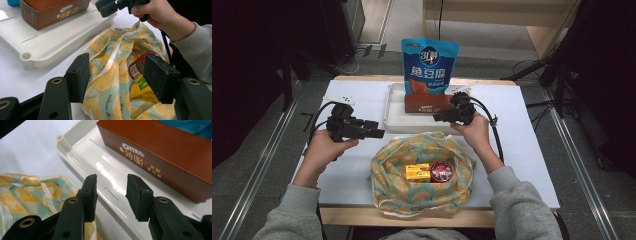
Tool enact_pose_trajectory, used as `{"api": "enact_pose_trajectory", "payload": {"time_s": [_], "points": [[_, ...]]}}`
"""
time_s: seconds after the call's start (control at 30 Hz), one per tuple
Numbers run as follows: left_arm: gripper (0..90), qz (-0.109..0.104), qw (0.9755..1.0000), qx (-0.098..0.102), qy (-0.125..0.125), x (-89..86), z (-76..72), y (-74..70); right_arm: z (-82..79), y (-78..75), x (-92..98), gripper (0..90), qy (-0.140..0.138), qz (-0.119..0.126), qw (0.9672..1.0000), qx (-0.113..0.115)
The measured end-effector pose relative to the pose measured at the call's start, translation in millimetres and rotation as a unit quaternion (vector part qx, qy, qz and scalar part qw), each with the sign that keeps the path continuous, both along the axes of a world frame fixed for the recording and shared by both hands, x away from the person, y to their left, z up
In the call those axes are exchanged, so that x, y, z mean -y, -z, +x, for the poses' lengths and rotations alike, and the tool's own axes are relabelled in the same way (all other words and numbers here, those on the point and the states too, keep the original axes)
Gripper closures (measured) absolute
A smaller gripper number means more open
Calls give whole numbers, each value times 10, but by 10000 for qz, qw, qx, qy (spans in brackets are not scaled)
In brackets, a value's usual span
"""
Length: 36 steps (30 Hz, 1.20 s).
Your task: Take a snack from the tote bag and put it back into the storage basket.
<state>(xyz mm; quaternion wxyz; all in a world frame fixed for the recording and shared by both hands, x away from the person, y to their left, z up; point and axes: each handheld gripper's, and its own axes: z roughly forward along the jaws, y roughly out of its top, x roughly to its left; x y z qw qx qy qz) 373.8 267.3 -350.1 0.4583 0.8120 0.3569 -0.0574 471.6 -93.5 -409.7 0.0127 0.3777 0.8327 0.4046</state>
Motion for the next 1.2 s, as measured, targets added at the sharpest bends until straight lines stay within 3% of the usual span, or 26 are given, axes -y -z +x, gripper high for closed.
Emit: {"api": "enact_pose_trajectory", "payload": {"time_s": [0.3,1.0,1.2], "points": [[394,40,10000,-22,74,94,-21,47,-146,-30,58,540,-100,15,9999,47],[401,65,9996,124,262,313,-145,78,-445,-116,280,515,-49,234,9997,86],[401,77,9993,156,329,384,-182,80,-508,-127,298,487,-90,182,9997,106]]}}
